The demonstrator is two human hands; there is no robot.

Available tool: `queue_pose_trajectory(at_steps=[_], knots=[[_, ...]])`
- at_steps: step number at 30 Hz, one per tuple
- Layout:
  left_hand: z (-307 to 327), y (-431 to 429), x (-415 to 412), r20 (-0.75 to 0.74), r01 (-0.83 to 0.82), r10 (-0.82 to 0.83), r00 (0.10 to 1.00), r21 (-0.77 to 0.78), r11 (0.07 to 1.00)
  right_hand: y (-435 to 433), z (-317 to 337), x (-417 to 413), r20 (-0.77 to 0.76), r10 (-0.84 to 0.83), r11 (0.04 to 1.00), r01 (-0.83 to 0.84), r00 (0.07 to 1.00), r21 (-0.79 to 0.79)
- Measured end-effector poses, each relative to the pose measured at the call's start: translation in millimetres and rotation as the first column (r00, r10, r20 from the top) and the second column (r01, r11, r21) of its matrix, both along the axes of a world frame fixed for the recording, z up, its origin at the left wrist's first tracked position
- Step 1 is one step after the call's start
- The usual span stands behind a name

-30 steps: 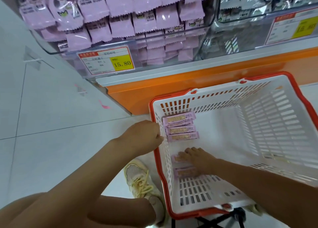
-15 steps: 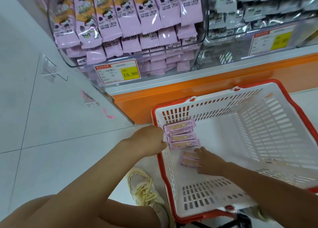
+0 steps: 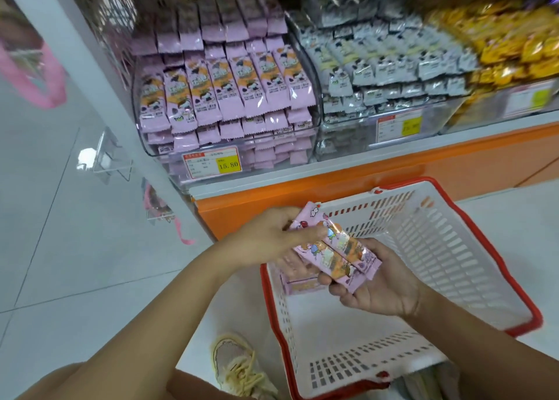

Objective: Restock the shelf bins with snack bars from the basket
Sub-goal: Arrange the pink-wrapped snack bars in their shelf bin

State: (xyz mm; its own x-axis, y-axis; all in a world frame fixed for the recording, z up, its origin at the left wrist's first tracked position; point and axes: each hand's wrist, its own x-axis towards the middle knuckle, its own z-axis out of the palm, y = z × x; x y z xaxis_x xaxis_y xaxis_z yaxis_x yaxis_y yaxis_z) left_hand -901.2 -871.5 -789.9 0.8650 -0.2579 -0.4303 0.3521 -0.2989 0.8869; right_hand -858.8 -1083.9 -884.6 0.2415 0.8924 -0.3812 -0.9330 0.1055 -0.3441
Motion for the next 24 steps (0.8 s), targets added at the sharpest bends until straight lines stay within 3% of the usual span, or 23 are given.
queue_pose_trajectory(at_steps=[5, 7, 8, 9, 11, 14, 16, 17, 20, 22, 24], knots=[[21, 4, -6, 0.115, -0.144, 0.142, 0.983, 0.014, 0.989, 9, 47, -3, 0.152, 0.004, 1.0, -0.005, 0.988, 0.01], [28, 9, -8, 0.155, -0.22, 0.22, 0.963, -0.012, 0.975, 16, 74, -1, 0.424, -0.014, 0.977, 0.102, 0.906, -0.187], [31, 13, -10, 0.168, -0.261, 0.263, 0.95, -0.035, 0.965, 21, 88, -1, 0.623, 0.009, 0.94, 0.207, 0.782, -0.273], [35, 17, -11, 0.18, -0.302, 0.306, 0.935, -0.049, 0.952, 25, 99, -1, 0.8, 0.06, 0.89, 0.331, 0.597, -0.313], [42, 25, -12, 0.206, -0.388, 0.395, 0.895, -0.077, 0.919, 36, 119, -5, 0.963, 0.152, 0.839, 0.486, 0.222, -0.244], [54, 36, -14, 0.18, -0.512, 0.535, 0.825, -0.16, 0.844, 60, 134, -16, 0.908, 0.326, 0.816, 0.564, -0.263, -0.13], [65, 43, -17, 0.161, -0.568, 0.603, 0.782, -0.216, 0.794, 76, 136, -16, 0.779, 0.37, 0.805, 0.593, -0.506, 0.004], [70, 47, -18, 0.167, -0.585, 0.626, 0.762, -0.237, 0.776, 82, 139, -12, 0.753, 0.37, 0.8, 0.599, -0.544, 0.04], [84, 60, -23, 0.232, -0.644, 0.717, 0.657, -0.322, 0.694, 107, 166, 2, 0.777, 0.375, 0.793, 0.609, -0.506, 0.013], [87, 74, -26, 0.342, -0.719, 0.784, 0.518, -0.322, 0.616, 128, 188, 15, 0.814, 0.341, 0.794, 0.607, -0.471, 0.018], [84, 90, -29, 0.545, -0.813, 0.762, 0.351, -0.227, 0.536, 154, 206, 31, 0.866, 0.297, 0.775, 0.631, -0.402, 0.026]])
